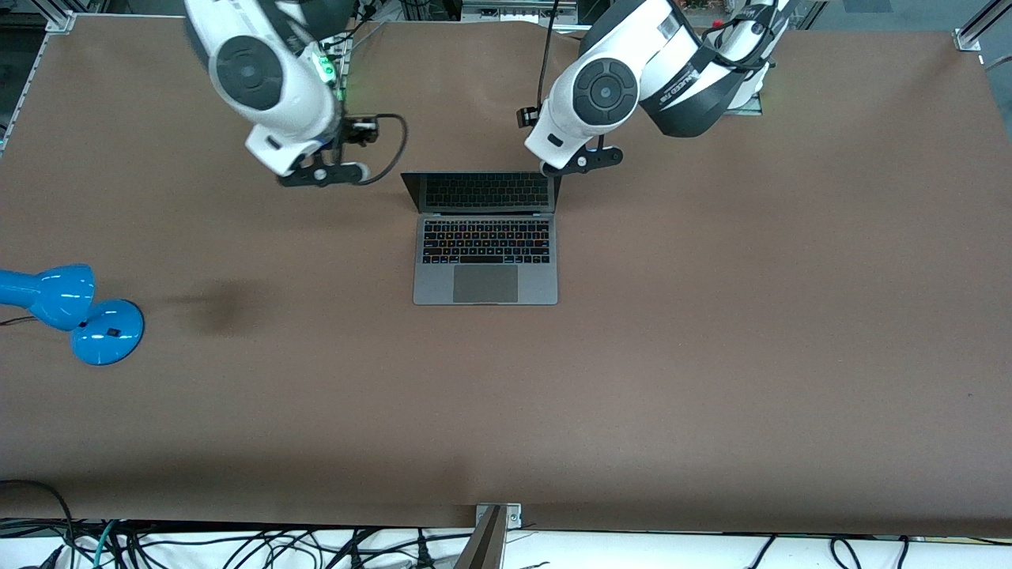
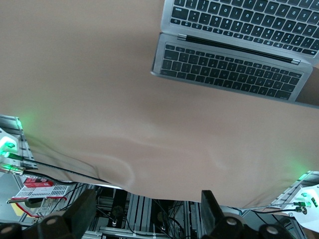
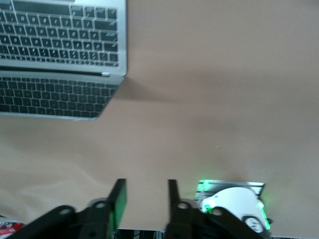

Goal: Close laptop with both arms from behind
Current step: 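Lower both grippers onto the back of the laptop screen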

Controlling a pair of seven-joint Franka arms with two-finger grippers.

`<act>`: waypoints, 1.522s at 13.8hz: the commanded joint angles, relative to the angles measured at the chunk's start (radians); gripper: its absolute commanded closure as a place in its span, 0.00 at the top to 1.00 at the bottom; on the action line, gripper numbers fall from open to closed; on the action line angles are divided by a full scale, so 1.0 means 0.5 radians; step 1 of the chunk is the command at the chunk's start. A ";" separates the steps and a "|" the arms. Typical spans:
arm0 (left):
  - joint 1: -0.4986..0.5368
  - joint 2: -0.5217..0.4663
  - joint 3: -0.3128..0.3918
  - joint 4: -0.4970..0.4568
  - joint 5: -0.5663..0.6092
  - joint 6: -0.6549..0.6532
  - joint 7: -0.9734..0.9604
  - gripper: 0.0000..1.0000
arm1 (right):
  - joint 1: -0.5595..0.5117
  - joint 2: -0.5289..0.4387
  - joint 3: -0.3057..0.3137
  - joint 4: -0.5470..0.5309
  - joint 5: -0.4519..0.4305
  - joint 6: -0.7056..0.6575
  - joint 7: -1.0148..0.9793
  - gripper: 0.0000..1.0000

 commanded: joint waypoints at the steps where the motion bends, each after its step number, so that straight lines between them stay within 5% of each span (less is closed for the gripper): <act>1: -0.023 0.081 -0.003 0.048 0.031 0.046 -0.033 0.82 | -0.023 0.033 0.142 -0.086 0.044 0.104 0.117 0.00; 3: -0.054 0.106 -0.003 0.048 0.073 0.065 -0.027 0.41 | -0.020 0.107 0.188 -0.089 0.041 0.162 0.120 0.00; 4: -0.060 0.109 -0.006 0.048 0.129 0.065 -0.033 0.12 | -0.020 0.128 0.206 -0.089 0.041 0.214 0.120 0.00; 5: -0.060 0.115 -0.009 0.048 0.132 0.065 -0.033 0.00 | -0.008 0.177 0.206 -0.083 0.038 0.260 0.117 0.00; 14: -0.048 0.324 0.006 0.057 0.298 0.270 0.004 0.00 | 0.087 0.423 0.203 -0.003 -0.085 0.598 0.095 0.00; 21: -0.039 0.526 0.012 0.302 0.515 0.286 -0.003 0.00 | 0.066 0.635 0.191 0.190 -0.216 0.696 0.092 0.00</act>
